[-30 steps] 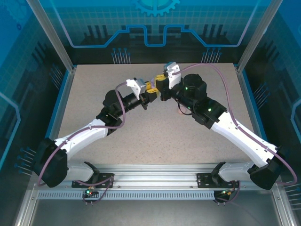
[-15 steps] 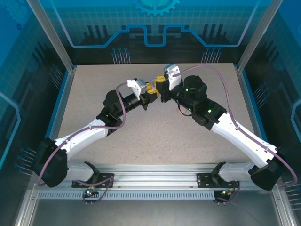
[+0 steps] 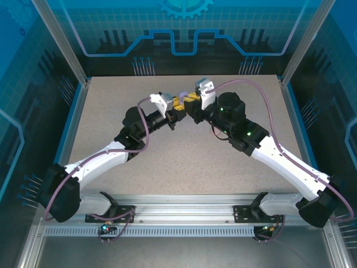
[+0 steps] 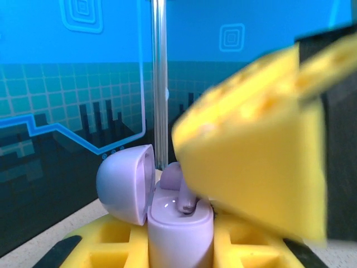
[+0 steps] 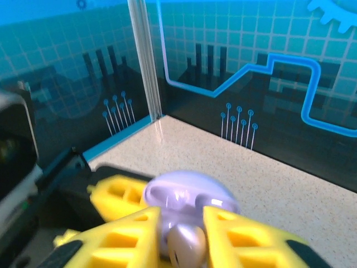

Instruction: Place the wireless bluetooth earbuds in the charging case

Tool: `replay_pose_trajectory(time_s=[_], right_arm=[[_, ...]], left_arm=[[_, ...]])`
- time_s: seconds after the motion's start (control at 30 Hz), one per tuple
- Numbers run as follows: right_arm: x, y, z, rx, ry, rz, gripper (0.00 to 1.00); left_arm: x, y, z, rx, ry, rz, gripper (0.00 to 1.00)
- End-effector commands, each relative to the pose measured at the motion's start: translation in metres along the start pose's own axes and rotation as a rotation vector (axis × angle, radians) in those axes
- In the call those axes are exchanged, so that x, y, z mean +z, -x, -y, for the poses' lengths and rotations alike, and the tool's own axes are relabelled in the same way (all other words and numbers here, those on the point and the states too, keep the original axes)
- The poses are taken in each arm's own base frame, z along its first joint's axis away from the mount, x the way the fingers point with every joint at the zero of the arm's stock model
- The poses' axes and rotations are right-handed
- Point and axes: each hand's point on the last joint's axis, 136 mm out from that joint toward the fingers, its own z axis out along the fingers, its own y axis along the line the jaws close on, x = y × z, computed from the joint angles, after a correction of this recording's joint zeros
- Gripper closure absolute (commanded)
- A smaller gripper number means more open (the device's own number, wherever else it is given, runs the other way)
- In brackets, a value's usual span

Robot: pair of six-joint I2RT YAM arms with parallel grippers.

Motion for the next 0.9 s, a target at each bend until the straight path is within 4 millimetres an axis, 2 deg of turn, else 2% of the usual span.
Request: replay_pose_trajectory(time_s=[0.0, 0.1, 0.3, 0.43, 0.53, 0.6, 0.67, 0.73, 0.87], right_arm=[[0.0, 0.002, -0.004, 0.022, 0.007, -0.03, 0.73], [0.003, 0.015, -0.007, 0.035, 0.024, -0.013, 0.65], [0.004, 0.052, -0.014, 0.084, 0.059, 0.026, 0.4], [0.002, 0.074, -0.013, 0.163, 0.098, 0.043, 0.3], [-0.001, 0.078, -0.004, 0.216, 0.087, 0.036, 0.29], [-0.005, 0.071, 0.011, 0.256, 0.054, 0.026, 0.28], [-0.011, 0.055, 0.029, 0.302, 0.007, 0.0, 0.28], [-0.016, 0.03, 0.047, 0.366, -0.047, -0.029, 0.27], [-0.025, -0.038, 0.082, 0.482, -0.174, -0.156, 0.25]], left_arm=[[-0.001, 0.04, -0.005, 0.023, 0.025, 0.117, 1.0], [0.001, 0.035, -0.005, 0.012, 0.019, 0.106, 1.0], [0.005, 0.016, -0.005, -0.017, 0.009, 0.075, 1.0], [0.005, 0.004, -0.005, -0.031, 0.006, 0.059, 1.0], [0.005, -0.001, -0.007, -0.034, 0.014, 0.053, 1.0], [0.003, -0.006, -0.01, -0.03, 0.031, 0.046, 1.0], [0.001, -0.013, -0.013, -0.024, 0.052, 0.037, 1.0], [-0.001, -0.022, -0.017, -0.022, 0.075, 0.024, 1.0], [-0.004, -0.048, -0.026, -0.032, 0.118, -0.012, 1.0]])
